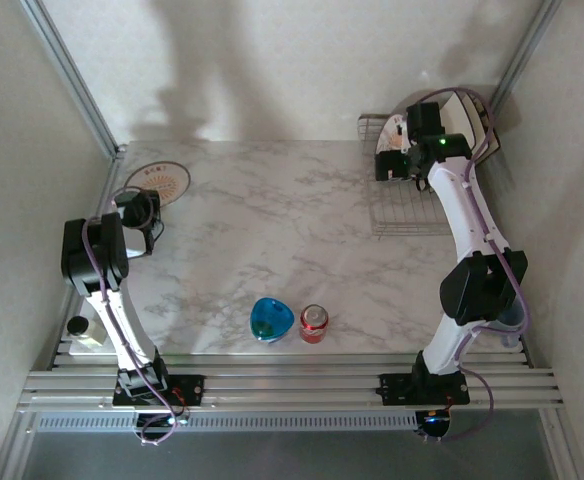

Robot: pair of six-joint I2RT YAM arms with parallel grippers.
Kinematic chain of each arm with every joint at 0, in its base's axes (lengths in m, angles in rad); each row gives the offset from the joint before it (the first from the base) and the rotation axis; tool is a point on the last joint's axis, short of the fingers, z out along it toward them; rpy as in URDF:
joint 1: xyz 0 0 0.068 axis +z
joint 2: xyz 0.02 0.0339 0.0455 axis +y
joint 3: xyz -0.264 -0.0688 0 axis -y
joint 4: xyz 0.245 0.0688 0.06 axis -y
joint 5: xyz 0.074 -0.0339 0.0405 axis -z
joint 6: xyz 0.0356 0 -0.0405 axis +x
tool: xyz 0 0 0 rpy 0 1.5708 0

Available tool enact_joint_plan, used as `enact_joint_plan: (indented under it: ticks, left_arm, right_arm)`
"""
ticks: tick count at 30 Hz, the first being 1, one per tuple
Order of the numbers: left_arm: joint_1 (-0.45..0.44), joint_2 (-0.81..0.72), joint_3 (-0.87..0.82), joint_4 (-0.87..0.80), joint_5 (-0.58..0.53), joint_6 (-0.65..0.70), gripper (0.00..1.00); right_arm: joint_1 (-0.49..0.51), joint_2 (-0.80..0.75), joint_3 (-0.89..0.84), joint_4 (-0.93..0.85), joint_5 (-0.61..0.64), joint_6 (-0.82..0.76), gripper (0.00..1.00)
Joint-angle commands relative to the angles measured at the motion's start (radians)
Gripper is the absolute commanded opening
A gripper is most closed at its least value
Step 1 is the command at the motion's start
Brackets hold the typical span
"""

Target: Unload the plates from the dish rack

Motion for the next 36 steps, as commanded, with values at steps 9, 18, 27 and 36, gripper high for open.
enact_joint_plan:
  ticks: [9, 18, 27, 36]
  left_arm:
    - [-0.008, -0.08, -0.02, -0.013, -0.013, 0.013, 0.78]
    - [-0.016, -0.165, -0.027, -0.095, -0.056, 0.066, 1.0]
    - [-0.026, -0.19, -0.035, -0.108, -0.058, 0.077, 1.0]
    - [-0.036, -0.196, -0.045, -0.126, -0.032, 0.066, 1.0]
  right_arm:
    - [0.006, -0.044, -0.023, 0.015, -0.006, 0.007, 0.99]
    - [-0.002, -0.009, 0.02, -0.04, 0.005, 0.007, 0.99]
    - [-0.013, 0.026, 0.046, -0.075, 0.015, 0.009, 0.99]
    - [-0.016, 0.023, 0.045, -0.063, 0.008, 0.006, 0.99]
